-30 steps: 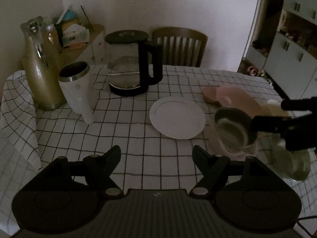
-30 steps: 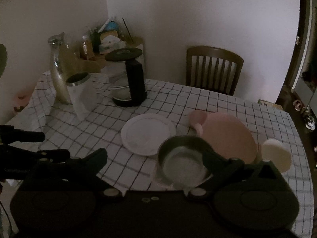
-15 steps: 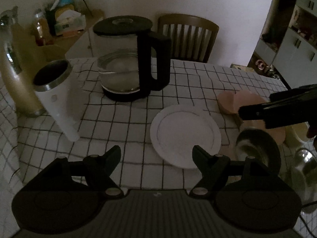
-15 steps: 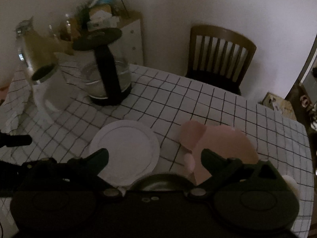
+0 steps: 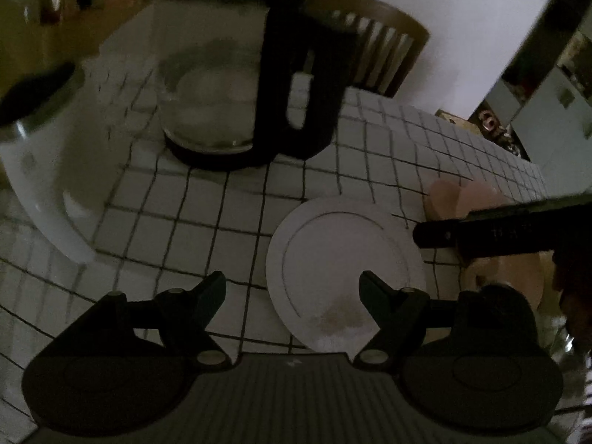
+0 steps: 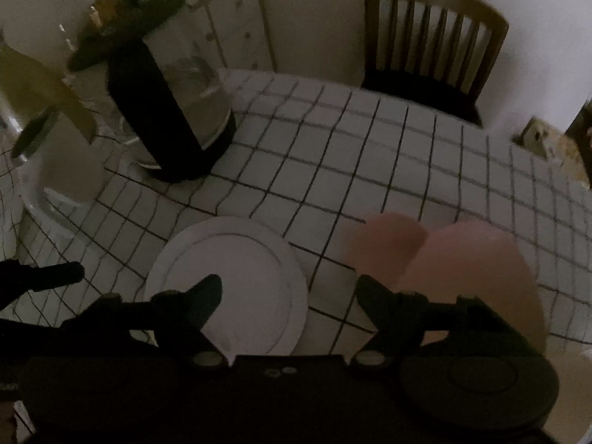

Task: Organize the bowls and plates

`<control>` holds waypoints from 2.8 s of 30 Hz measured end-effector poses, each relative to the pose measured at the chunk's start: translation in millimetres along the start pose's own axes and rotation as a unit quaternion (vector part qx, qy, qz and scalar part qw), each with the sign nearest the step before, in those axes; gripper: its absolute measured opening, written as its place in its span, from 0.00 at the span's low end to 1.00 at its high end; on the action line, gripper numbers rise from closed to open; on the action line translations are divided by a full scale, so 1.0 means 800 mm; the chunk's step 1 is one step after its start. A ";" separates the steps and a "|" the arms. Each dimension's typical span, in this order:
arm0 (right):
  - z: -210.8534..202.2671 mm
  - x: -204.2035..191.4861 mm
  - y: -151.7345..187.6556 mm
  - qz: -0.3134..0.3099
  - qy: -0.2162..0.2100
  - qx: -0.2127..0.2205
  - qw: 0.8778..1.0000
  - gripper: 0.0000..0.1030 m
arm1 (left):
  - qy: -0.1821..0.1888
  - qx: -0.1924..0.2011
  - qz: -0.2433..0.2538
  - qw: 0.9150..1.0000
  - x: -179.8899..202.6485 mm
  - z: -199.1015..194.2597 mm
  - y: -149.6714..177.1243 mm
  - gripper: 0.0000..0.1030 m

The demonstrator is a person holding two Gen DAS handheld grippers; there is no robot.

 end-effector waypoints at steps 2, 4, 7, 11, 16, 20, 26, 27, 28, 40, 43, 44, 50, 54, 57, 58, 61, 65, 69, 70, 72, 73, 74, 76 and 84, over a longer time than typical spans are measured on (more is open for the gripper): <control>0.012 0.006 -0.003 0.014 0.000 -0.013 1.000 0.73 | 0.009 -0.017 -0.028 0.999 -0.010 0.013 -0.002 0.76; 0.023 0.013 -0.005 0.030 -0.004 -0.026 0.999 0.71 | 0.014 -0.027 -0.049 0.998 -0.017 0.022 -0.004 0.76; 0.034 0.019 -0.005 0.050 -0.012 -0.041 0.998 0.66 | 0.026 -0.040 -0.062 0.997 -0.022 0.032 -0.006 0.65; 0.045 0.025 -0.003 0.060 -0.016 -0.054 0.997 0.53 | 0.030 -0.053 -0.065 0.996 -0.019 0.042 -0.007 0.57; 0.058 0.028 0.002 0.064 -0.022 -0.064 0.996 0.45 | 0.034 -0.060 -0.066 0.995 -0.013 0.051 -0.009 0.41; 0.063 0.029 0.004 0.072 -0.026 -0.073 0.994 0.39 | 0.032 -0.060 -0.069 0.995 -0.017 0.054 -0.010 0.35; 0.066 0.032 0.004 0.068 -0.024 -0.074 0.995 0.34 | 0.037 -0.072 -0.094 0.992 -0.032 0.063 -0.009 0.29; 0.066 0.033 0.005 0.068 -0.024 -0.075 0.995 0.34 | 0.040 -0.072 -0.096 0.992 -0.032 0.063 -0.008 0.28; 0.067 0.034 0.005 0.067 -0.024 -0.077 0.994 0.33 | 0.041 -0.071 -0.096 0.992 -0.032 0.064 -0.008 0.27; 0.076 0.034 0.002 0.064 -0.032 -0.086 0.994 0.22 | 0.043 -0.068 -0.096 0.992 -0.032 0.068 -0.001 0.15; 0.075 0.031 0.003 0.065 -0.040 -0.084 0.993 0.16 | 0.042 -0.066 -0.098 0.992 -0.034 0.067 -0.001 0.12; 0.075 0.030 0.002 0.063 -0.038 -0.083 0.994 0.16 | 0.041 -0.065 -0.101 0.992 -0.035 0.066 0.000 0.12; 0.073 0.025 0.003 0.060 -0.043 -0.076 0.994 0.14 | 0.040 -0.057 -0.111 0.991 -0.044 0.057 0.001 0.11; 0.067 0.022 0.000 0.062 -0.044 -0.069 0.995 0.12 | 0.039 -0.050 -0.110 0.992 -0.048 0.044 0.000 0.11; 0.057 0.019 0.000 0.061 -0.045 -0.058 0.995 0.12 | 0.039 -0.043 -0.106 0.993 -0.050 0.034 0.000 0.11; 0.054 0.017 0.000 0.060 -0.045 -0.055 0.996 0.12 | 0.040 -0.043 -0.106 0.993 -0.050 0.030 0.001 0.11; 0.041 0.013 0.002 0.061 -0.044 -0.048 0.996 0.12 | 0.041 -0.038 -0.101 0.993 -0.050 0.016 0.003 0.11; 0.020 0.005 0.009 0.065 -0.047 -0.040 0.996 0.12 | 0.038 -0.033 -0.093 0.994 -0.051 -0.007 0.006 0.11; -0.005 -0.009 0.021 0.062 -0.047 -0.029 0.996 0.12 | 0.037 -0.031 -0.090 0.995 -0.050 -0.034 0.013 0.11; -0.011 -0.013 0.024 0.061 -0.047 -0.027 0.997 0.12 | 0.039 -0.030 -0.088 0.995 -0.050 -0.041 0.016 0.11; -0.025 -0.019 0.031 0.063 -0.047 -0.022 0.997 0.11 | 0.041 -0.028 -0.083 0.995 -0.049 -0.056 0.023 0.11; -0.031 -0.022 0.035 0.064 -0.047 -0.020 0.997 0.11 | 0.041 -0.028 -0.083 0.995 -0.048 -0.061 0.026 0.11; -0.039 -0.025 0.040 0.064 -0.047 -0.017 0.997 0.12 | 0.042 -0.027 -0.081 0.995 -0.048 -0.068 0.031 0.11; -0.052 -0.031 0.049 0.067 -0.046 -0.012 0.997 0.11 | 0.044 -0.024 -0.076 0.996 -0.047 -0.084 0.041 0.11; -0.106 -0.063 0.098 0.072 -0.043 0.003 0.996 0.11 | 0.049 -0.022 -0.054 0.997 -0.049 -0.140 0.087 0.11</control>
Point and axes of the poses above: each gripper's, at about its wrist camera, not at the fingertips, and z roughly the way its jaws point, x to its right, y to its underside, the point moved 4 cm from there along z, roughly the way its jaws point, and after that the axes turned 1 degree about z, right-handed, at the moved point
